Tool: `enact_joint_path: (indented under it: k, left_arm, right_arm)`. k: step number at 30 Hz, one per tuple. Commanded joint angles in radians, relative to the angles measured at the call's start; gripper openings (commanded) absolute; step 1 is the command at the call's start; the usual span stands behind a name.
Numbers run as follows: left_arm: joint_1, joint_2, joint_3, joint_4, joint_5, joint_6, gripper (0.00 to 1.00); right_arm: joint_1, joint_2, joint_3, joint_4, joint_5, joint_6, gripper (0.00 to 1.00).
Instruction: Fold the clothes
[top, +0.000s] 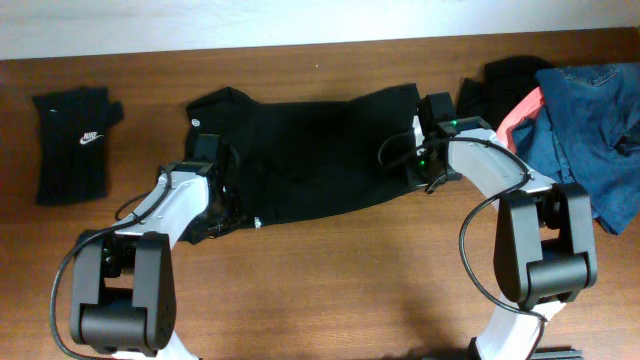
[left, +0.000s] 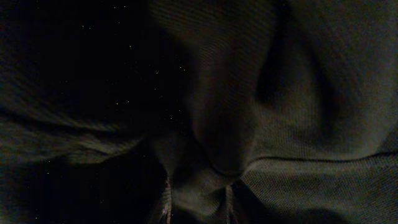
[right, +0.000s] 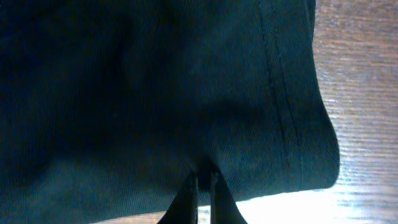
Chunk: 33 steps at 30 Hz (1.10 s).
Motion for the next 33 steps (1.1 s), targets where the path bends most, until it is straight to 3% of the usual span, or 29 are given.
enact_joint_path:
  k: [1,16,24,33]
  left_arm:
    - [0.032,0.034,-0.038,0.013,-0.047,-0.025,0.3]
    - [0.045,0.034,-0.045,0.023,-0.047,-0.024,0.3]
    - [0.045,0.034,-0.045,0.024,-0.045,-0.024,0.3]
    - [0.045,0.034,-0.046,0.023,-0.04,-0.024,0.3]
  right_arm:
    - [-0.006,0.004,-0.037,0.017,-0.009,0.011,0.04]
    - [-0.005,-0.003,-0.08,-0.069,-0.099,0.011,0.04]
    - [-0.005,-0.138,-0.053,-0.061,-0.132,0.011,0.04]
    - [-0.005,-0.15,-0.052,0.078,-0.062,0.011,0.04]
